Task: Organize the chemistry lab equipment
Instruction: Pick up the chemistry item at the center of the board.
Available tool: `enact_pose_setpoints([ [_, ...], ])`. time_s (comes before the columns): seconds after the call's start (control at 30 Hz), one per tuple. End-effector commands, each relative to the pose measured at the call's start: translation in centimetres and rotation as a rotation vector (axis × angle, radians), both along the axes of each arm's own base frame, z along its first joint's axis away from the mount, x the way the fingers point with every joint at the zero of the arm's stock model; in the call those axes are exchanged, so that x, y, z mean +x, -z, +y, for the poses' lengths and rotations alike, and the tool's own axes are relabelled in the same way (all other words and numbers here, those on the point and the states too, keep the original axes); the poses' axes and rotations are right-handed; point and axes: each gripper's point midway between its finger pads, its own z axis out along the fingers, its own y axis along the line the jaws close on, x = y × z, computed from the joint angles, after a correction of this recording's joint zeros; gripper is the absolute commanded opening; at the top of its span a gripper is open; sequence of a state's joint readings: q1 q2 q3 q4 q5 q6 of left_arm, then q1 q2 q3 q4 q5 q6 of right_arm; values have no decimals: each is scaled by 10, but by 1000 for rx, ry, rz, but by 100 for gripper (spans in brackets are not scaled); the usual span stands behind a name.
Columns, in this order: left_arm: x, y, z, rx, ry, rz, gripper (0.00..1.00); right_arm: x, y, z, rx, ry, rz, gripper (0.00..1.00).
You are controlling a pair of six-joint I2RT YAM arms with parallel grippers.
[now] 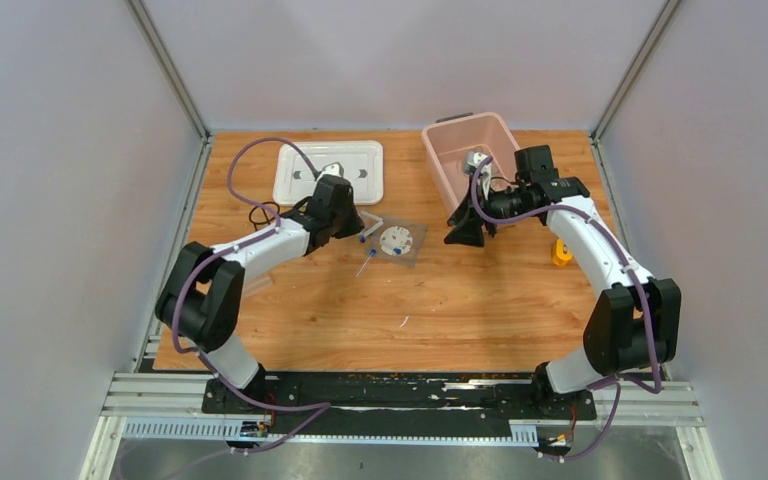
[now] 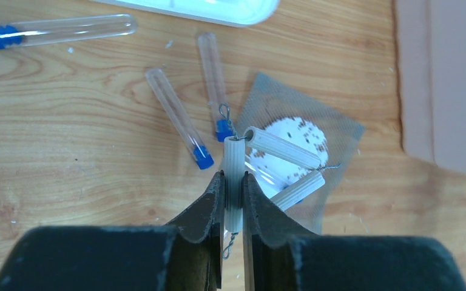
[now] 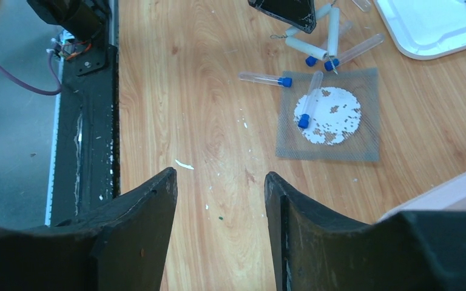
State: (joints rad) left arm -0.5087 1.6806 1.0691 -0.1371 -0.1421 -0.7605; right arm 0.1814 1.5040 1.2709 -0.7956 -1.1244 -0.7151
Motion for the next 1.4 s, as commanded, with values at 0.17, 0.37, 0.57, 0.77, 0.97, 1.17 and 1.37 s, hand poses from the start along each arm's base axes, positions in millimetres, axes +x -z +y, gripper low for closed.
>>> enact_pose_setpoints([
  [0.17, -26, -85, -43, -157, 445, -402, 0, -12, -27, 23, 165, -106, 81, 56],
  [0.37, -59, -115, -62, -285, 636, -589, 0, -13, -24, 38, 213, -119, 200, 56],
  [0.57, -78, -130, -62, -278, 698, -668, 0, -10, -8, 56, 170, -88, 295, 56],
  [0.77, -91, -130, -67, -171, 735, -687, 0, -17, 5, 80, 127, -98, 384, 57],
  [0.97, -98, -130, -67, -134, 746, -690, 0, -26, 3, 90, 118, -132, 392, 57],
  [1.17, -104, -129, -71, -120, 768, -689, 0, -25, 3, 91, 116, -122, 399, 54],
  [1.37, -108, -127, -74, -95, 777, -690, 0, -21, 7, 92, 104, -100, 408, 47],
])
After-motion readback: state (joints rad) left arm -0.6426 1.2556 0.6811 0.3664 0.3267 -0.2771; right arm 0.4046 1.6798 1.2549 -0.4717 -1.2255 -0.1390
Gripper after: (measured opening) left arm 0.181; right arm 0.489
